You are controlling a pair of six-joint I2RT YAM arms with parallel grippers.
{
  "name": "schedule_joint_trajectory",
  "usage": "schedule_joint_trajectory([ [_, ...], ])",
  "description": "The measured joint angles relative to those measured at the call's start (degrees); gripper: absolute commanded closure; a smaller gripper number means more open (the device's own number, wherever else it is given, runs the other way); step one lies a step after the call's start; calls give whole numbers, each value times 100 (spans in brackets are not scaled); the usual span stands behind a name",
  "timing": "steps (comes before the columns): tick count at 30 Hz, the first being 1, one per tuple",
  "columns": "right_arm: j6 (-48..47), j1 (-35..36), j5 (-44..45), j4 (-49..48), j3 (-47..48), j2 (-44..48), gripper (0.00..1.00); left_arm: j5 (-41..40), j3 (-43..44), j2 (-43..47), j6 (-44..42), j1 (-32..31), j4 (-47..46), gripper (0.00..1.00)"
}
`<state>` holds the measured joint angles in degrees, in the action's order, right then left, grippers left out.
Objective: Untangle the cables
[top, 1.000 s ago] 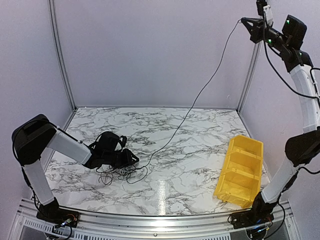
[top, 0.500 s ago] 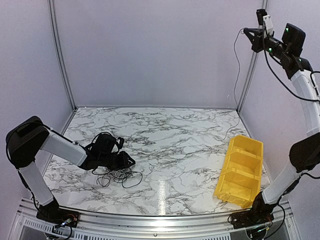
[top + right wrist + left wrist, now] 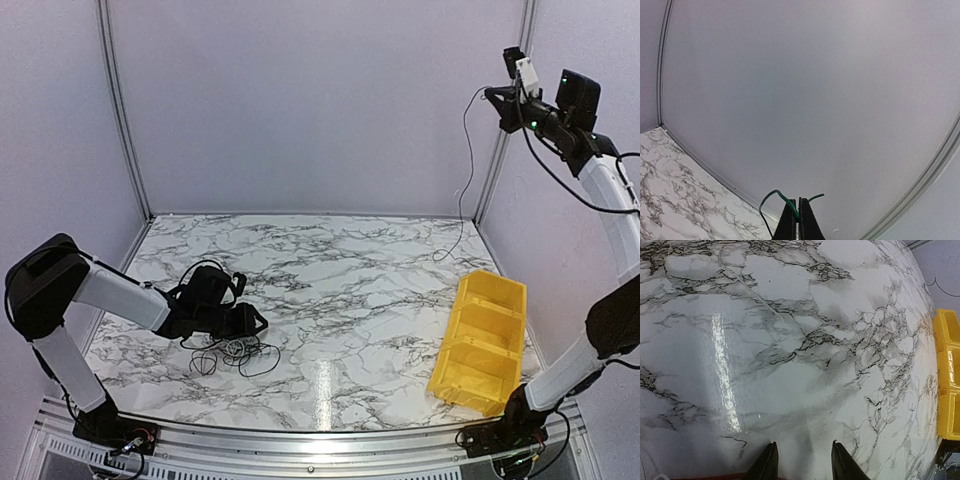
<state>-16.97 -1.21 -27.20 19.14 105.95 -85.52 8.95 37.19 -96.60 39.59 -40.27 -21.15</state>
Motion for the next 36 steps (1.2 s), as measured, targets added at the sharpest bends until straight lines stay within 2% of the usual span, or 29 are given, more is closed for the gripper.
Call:
schedule_joint_trajectory([
  [15,-726,-7,752,267,1244,269,100,-111,61,22,-17,0,144,58],
  [25,-1436,-9,1423,518,1325,708,100,-160,133,22,-7,0,278,58],
  [36,-1998,-11,2627,310,1342,973,100,-173,225,20,-9,0,387,58],
])
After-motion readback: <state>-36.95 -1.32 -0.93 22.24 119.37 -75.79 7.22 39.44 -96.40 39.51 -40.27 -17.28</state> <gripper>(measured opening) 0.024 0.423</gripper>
